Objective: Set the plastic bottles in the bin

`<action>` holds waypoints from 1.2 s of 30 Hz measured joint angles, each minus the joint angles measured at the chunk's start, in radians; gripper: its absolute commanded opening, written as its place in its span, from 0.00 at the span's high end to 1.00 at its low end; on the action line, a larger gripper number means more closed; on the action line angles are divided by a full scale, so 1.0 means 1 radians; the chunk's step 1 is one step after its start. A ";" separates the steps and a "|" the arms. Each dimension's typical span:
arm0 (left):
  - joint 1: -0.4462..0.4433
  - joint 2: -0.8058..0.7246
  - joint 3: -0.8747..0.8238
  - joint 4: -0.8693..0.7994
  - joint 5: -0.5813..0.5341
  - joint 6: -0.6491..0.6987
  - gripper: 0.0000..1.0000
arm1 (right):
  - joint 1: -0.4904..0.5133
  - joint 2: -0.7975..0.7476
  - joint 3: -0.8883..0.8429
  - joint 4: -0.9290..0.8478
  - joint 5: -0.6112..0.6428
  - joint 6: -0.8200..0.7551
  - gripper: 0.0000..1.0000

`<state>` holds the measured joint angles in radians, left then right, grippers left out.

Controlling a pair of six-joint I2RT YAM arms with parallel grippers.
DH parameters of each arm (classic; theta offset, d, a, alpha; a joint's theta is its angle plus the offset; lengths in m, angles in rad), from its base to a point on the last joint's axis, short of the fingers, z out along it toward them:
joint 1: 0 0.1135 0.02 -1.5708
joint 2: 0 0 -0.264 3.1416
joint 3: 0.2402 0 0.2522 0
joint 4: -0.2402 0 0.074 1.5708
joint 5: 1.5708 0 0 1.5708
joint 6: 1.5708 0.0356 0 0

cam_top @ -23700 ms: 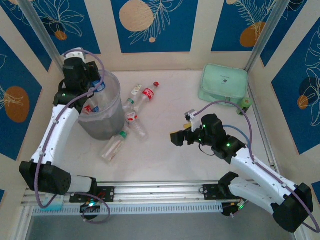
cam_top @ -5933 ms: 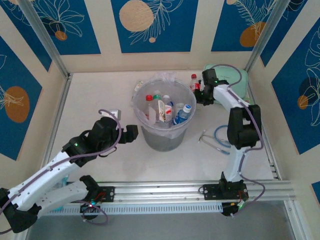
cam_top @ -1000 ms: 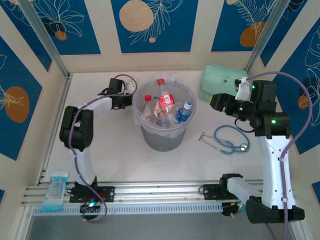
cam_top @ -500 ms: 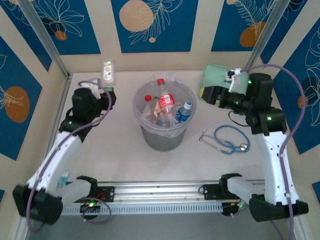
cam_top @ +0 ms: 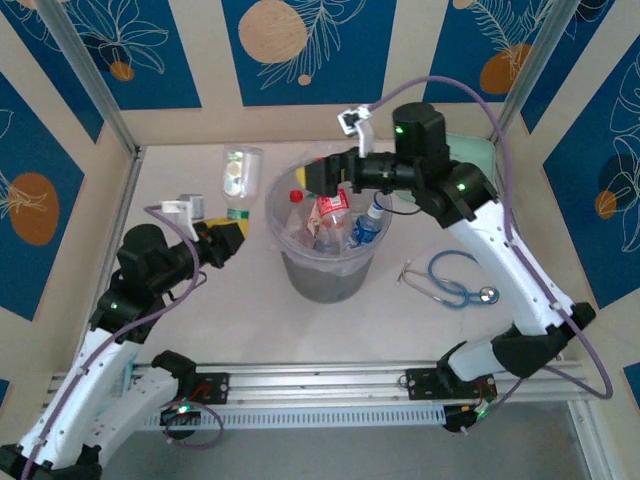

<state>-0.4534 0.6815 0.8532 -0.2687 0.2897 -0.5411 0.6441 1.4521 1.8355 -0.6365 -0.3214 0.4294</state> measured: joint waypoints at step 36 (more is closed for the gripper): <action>-0.171 0.108 0.032 0.020 -0.178 0.034 0.04 | -0.259 -0.072 0.186 -0.177 0.198 -0.087 0.77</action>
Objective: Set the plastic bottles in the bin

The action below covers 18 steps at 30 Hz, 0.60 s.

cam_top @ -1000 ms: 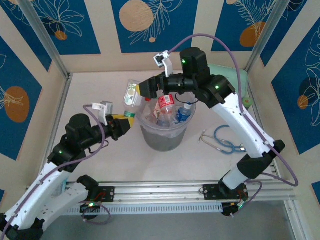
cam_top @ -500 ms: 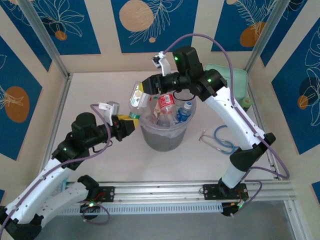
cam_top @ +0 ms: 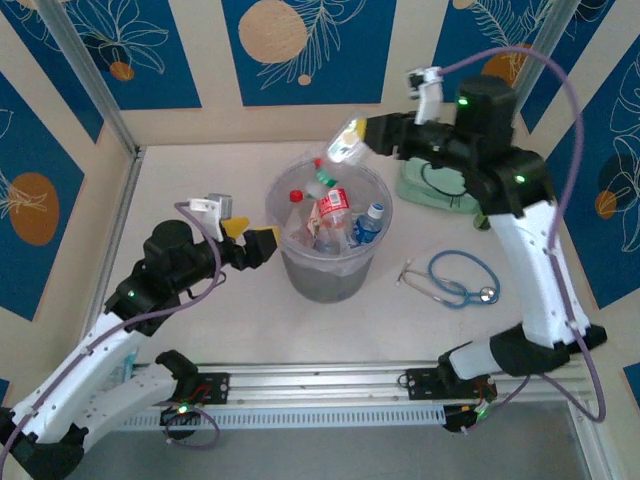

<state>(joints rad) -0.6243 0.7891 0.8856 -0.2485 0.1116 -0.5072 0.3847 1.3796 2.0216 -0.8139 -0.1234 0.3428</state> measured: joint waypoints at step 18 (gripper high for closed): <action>0.000 0.157 0.004 0.013 -0.077 -0.016 0.06 | 0.003 0.048 -0.171 -0.013 0.282 -0.222 0.91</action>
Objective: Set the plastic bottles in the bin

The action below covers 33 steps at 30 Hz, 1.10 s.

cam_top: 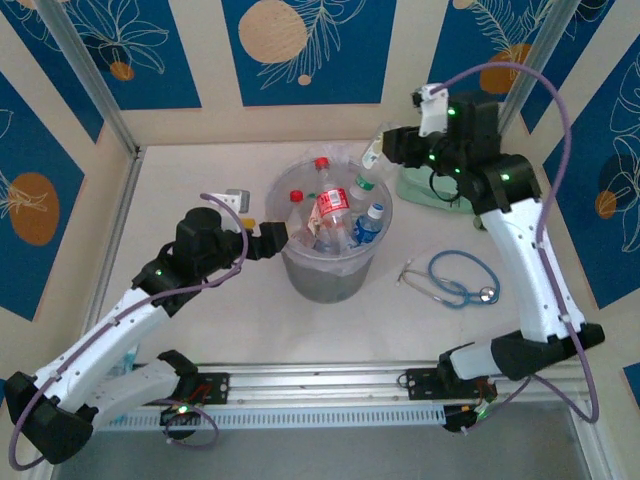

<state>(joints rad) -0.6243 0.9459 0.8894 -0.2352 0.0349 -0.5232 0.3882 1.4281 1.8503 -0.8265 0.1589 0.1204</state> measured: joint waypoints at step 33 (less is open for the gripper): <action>0.000 0.020 0.001 0.014 -0.022 0.001 0.06 | 0.181 0.182 -0.062 -0.072 0.080 -0.153 0.49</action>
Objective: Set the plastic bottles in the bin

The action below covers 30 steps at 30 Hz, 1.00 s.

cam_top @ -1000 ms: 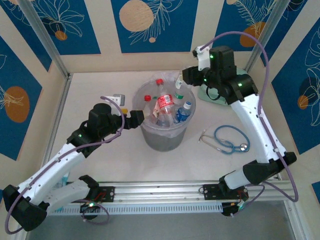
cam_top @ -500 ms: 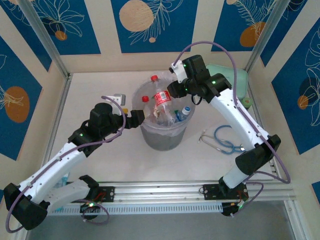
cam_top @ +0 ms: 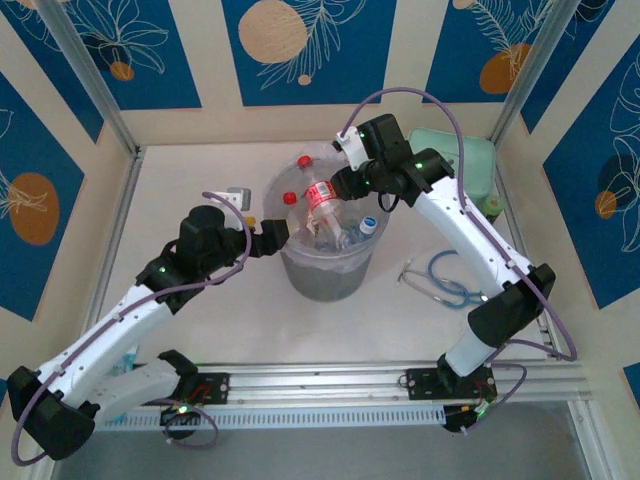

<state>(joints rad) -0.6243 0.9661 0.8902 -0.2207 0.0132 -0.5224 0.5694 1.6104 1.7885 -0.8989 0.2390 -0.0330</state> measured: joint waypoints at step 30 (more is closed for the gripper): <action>0.000 -0.015 0.058 -0.032 -0.022 0.031 0.06 | -0.119 -0.070 0.067 -0.142 -0.096 0.195 0.45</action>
<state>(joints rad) -0.6243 0.9508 0.9482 -0.2531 -0.0090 -0.4915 0.4503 1.5406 1.8557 -1.0405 0.1429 0.1616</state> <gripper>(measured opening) 0.945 0.459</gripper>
